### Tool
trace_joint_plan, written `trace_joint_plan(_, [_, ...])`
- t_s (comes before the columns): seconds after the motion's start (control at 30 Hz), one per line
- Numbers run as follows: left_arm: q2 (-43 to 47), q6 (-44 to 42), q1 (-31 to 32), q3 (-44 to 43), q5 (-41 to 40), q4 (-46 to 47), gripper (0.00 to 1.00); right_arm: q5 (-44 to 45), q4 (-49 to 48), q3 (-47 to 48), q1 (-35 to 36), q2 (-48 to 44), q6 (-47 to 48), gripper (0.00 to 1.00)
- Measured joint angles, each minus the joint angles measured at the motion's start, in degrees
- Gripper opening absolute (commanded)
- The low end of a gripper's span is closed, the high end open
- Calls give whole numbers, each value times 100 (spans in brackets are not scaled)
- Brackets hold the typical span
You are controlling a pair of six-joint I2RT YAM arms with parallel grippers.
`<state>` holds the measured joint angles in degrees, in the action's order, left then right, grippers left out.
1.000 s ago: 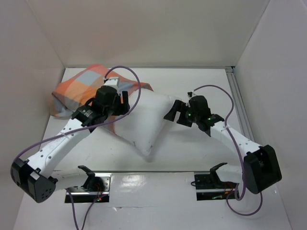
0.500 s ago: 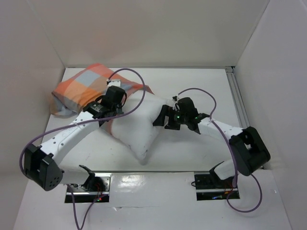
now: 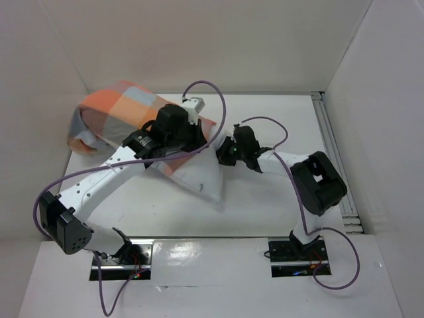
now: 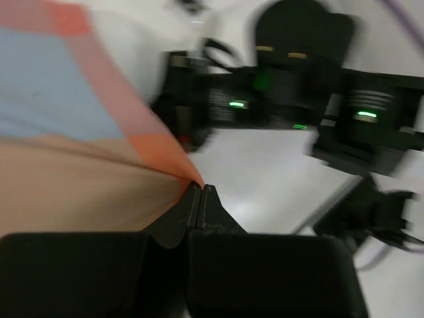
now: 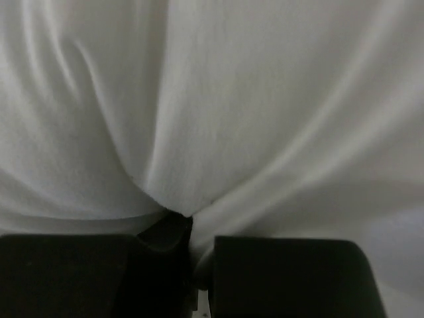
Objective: Put the pillow into the pillowcase
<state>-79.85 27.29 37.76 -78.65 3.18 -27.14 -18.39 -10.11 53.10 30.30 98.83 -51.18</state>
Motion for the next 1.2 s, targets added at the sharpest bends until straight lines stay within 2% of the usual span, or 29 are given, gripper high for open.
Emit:
trace_joint_plan(0.1, [-170, 199, 168, -254, 745, 245, 0, 131, -297, 136, -66, 286, -210, 0])
trace_joint_plan(0.17, [-557, 295, 188, -927, 1261, 227, 0, 155, -409, 319, -92, 437, -310, 0])
trace_joint_plan(0.23, [-1165, 291, 107, -2000, 1731, -35, 0, 179, -444, 590, -166, 470, -332, 0])
trace_joint_plan(0.3, [-1926, 291, -92, -3460, 2205, -393, 0, 195, -479, 907, -334, 310, -275, 0])
trace_joint_plan(0.37, [-2461, 323, -343, -4618, 2717, -507, 0, 341, -522, 990, -516, -173, -114, 0])
trace_joint_plan(0.43, [-2590, 481, -616, -5121, 3246, -382, 0, 616, -450, 901, -640, -887, 85, 0])
trace_joint_plan(0.6, [-2588, 1080, -1327, -5147, 4505, 238, 0, 1231, -501, 173, -695, -2723, 332, 0])
trace_joint_plan(0.7, [-2964, 1346, -1458, -5198, 4922, 507, 0, 1440, -581, -308, -695, -3056, 262, 0])
trace_joint_plan(0.8, [-3287, 1421, -1434, -4784, 5007, 774, 0, 1613, -457, -549, -695, -2579, 203, 0])
trace_joint_plan(1.03, [-3167, 1340, -1178, -2002, 4221, 1307, 1, 1241, -352, 68, -675, -98, 273, 0])
trace_joint_plan(1.07, [-3130, 1309, -1088, -1639, 4089, 1370, 14, 1121, -417, 92, -699, 48, 221, 0])
trace_joint_plan(1.1, [-3088, 1270, -1019, -1379, 3978, 1399, 52, 1021, -442, 70, -739, 79, 173, 0])
trace_joint_plan(1.13, [-3032, 1198, -966, -1198, 3877, 1386, 66, 925, -483, 4, -796, 39, 129, 2])
trace_joint_plan(1.17, [-2949, 1099, -916, -1113, 3849, 1309, 78, 837, -522, -70, -859, -39, 92, 9])
trace_joint_plan(1.2, [-2817, 975, -861, -1095, 3718, 1202, 86, 780, -540, -105, -898, -109, 72, 22])
